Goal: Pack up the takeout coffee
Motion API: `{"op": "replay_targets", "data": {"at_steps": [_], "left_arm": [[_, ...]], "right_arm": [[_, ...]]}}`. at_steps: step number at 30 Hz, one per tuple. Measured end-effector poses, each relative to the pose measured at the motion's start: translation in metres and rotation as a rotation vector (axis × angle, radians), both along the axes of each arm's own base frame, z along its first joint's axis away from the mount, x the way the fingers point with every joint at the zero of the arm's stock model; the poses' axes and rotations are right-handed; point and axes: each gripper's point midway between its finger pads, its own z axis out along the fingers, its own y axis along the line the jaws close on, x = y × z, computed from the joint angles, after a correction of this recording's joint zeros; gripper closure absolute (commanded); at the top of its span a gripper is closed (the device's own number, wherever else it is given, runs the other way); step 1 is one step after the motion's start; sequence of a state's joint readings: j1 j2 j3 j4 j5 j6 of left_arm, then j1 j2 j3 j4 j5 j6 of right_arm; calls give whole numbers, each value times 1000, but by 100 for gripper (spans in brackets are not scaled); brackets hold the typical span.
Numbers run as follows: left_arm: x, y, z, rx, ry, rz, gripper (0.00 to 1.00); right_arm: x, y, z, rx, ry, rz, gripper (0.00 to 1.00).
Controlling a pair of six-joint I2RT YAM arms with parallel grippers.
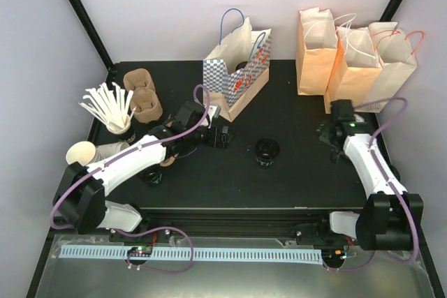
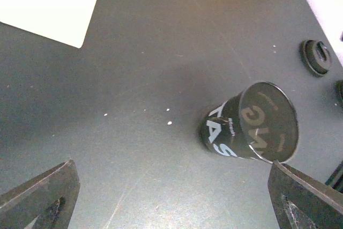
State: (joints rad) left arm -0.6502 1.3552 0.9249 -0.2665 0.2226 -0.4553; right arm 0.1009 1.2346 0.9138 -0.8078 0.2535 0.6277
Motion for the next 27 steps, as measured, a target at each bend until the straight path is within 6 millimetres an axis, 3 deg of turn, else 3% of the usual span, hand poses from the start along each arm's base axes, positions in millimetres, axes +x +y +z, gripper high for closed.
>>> {"op": "replay_targets", "data": {"at_steps": [3, 6, 10, 14, 17, 27], "left_arm": [[4, 3, -6, 10, 39, 26, 1], [7, 5, -9, 17, 68, 41, 1], [4, 4, -10, 14, 83, 31, 1], [-1, 1, -9, 3, 103, 7, 1], [-1, -4, -5, -13, 110, -12, 1], [0, -11, 7, -39, 107, -36, 1]], "right_arm": [[-16, -59, -10, 9, 21, -237, 0], [-42, -97, -27, 37, 39, -413, 0], [-52, -112, -36, 71, 48, -514, 0], [-30, -124, -38, 85, 60, -559, 0], [-12, -133, -51, 114, 81, -576, 2], [12, -137, -80, 196, 133, -583, 13]]}}
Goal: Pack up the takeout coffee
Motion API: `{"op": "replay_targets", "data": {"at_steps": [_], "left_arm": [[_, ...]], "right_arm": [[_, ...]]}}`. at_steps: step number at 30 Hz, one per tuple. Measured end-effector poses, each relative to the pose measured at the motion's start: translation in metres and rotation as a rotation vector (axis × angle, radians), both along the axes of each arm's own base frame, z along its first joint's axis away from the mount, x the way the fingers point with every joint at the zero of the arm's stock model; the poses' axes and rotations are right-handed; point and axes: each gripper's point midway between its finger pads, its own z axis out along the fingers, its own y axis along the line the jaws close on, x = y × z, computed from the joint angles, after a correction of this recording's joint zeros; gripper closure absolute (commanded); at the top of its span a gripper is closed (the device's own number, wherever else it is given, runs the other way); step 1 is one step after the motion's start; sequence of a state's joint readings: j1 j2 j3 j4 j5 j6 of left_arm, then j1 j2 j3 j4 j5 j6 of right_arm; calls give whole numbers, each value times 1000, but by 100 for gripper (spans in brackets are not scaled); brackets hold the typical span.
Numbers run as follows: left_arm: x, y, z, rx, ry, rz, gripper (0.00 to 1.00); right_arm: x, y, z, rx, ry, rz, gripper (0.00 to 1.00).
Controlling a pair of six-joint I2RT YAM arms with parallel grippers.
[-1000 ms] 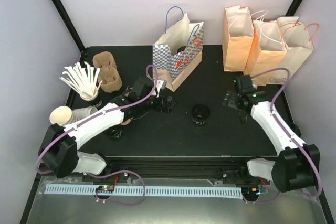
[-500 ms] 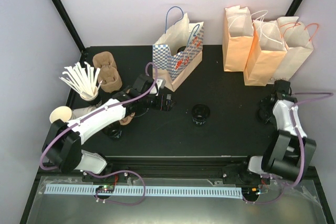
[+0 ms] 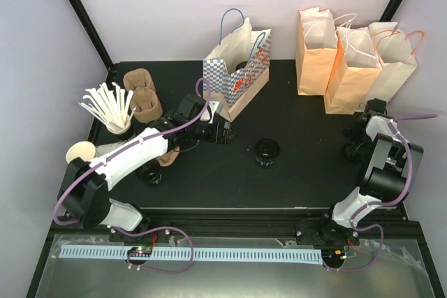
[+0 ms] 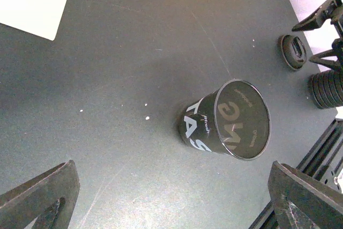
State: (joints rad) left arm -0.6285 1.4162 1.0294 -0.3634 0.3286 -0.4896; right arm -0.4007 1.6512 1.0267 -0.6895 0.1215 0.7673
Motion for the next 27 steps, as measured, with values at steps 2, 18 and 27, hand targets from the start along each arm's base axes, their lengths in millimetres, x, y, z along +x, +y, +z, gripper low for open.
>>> {"op": "replay_targets", "data": {"at_steps": [2, 18, 27], "left_arm": [[1, 0, 2, 1, -3, 1, 1], [2, 3, -8, 42, 6, 1, 1], [3, 4, -10, 52, 5, 1, 1]], "right_arm": [[2, 0, -6, 10, 14, -3, 17], [-2, -6, -12, -2, 53, -56, 9], [-9, -3, -17, 13, 74, -77, 12]]}}
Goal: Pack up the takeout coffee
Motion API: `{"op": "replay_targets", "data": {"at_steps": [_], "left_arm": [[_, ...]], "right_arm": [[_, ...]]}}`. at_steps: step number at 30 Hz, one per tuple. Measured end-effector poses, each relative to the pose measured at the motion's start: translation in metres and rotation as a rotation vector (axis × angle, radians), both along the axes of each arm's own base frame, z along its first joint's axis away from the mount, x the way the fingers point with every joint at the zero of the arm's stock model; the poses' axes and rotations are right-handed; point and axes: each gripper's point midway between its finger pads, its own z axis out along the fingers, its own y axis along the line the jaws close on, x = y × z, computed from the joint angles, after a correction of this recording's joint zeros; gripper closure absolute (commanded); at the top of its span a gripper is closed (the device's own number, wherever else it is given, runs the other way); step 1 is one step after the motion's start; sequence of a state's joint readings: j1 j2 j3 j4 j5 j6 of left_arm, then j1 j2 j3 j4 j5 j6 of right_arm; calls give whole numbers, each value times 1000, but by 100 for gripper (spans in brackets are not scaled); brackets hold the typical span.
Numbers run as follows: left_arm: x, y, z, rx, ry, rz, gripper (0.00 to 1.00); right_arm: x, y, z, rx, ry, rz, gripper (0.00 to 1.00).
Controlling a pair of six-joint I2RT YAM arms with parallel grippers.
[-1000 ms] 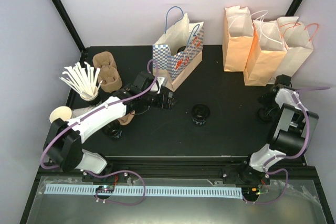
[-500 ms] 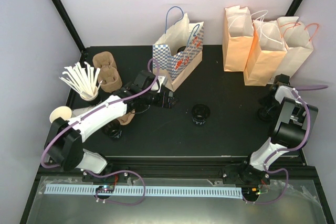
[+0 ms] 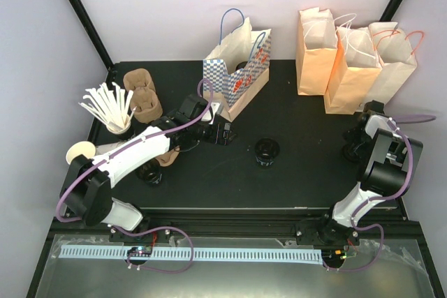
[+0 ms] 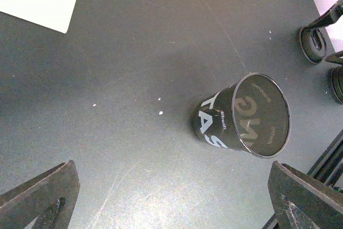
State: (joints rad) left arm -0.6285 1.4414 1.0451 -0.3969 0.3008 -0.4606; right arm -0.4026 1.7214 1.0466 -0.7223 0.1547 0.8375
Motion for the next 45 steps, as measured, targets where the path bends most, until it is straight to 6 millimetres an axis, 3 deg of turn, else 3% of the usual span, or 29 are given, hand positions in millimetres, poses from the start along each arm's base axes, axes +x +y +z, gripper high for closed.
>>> {"op": "replay_targets", "data": {"at_steps": [16, 25, 27, 30, 34, 38, 41, 45], "left_arm": [[-1, 2, -2, 19, 0, -6, 1], [2, 8, -5, 49, -15, 16, 1], [3, 8, -4, 50, -21, 20, 1], [3, 11, -1, 49, -36, 29, 1], [-1, 15, 1, 39, -58, 34, 1], [-5, 19, -5, 41, -58, 37, 1], [-5, 21, -6, 39, -61, 40, 1], [-4, 18, -3, 20, -79, 32, 1]], "right_arm": [[-6, 5, -5, 19, 1, -19, 23], [8, 30, 28, 22, -79, 163, 24], [13, 46, 41, 19, -109, 243, 24], [26, 85, 60, 25, -145, 421, 24], [46, 175, 86, 46, -192, 771, 22], [40, 250, 117, 70, -269, 1061, 28], [29, 280, 139, 74, -309, 1200, 27], [17, 302, 151, 51, -290, 1323, 25]]}}
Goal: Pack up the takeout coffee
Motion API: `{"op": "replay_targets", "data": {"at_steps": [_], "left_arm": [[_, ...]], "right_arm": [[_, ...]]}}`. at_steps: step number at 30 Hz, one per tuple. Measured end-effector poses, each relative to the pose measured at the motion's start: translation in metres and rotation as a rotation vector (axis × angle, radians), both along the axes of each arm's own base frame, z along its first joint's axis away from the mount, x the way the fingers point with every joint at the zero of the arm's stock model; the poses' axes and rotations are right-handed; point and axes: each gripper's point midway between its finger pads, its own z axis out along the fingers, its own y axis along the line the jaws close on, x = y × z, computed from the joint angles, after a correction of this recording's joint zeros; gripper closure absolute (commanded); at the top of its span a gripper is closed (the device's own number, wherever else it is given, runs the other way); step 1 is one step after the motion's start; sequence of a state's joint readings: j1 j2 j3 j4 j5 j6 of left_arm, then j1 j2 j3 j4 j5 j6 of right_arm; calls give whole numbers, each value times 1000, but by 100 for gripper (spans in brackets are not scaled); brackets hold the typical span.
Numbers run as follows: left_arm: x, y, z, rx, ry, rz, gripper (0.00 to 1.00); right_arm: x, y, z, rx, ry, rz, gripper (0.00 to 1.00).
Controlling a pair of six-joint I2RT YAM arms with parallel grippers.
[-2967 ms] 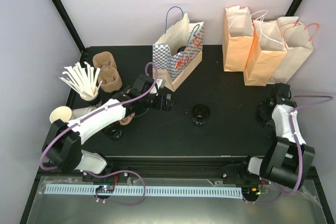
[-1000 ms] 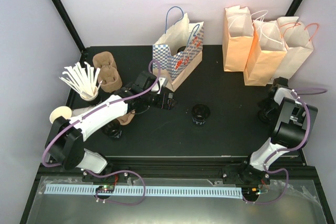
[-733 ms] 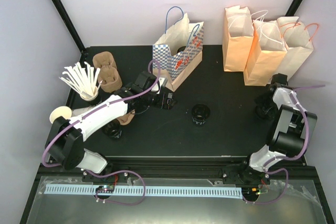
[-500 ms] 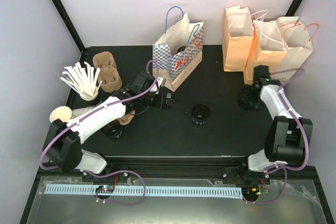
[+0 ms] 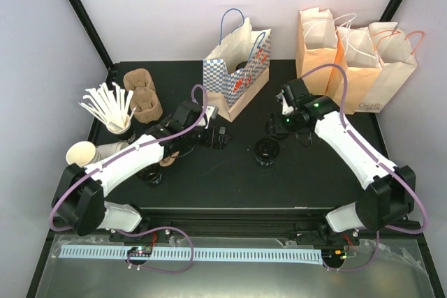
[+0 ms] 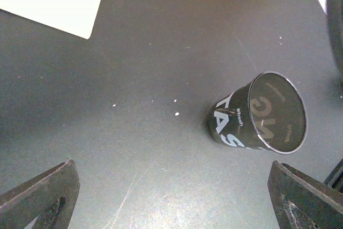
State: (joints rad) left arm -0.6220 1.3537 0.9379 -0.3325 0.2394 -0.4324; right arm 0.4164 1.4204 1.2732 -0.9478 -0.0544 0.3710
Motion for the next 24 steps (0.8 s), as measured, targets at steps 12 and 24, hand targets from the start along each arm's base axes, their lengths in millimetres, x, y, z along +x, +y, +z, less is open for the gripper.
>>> {"op": "replay_targets", "data": {"at_steps": [12, 24], "left_arm": [[1, -9, 5, -77, -3, -26, 1], [-1, -32, -10, -185, 86, -82, 1]], "right_arm": [[-39, 32, -22, -119, 91, 182, 26], [-48, 34, -48, -206, 152, 229, 26]]}}
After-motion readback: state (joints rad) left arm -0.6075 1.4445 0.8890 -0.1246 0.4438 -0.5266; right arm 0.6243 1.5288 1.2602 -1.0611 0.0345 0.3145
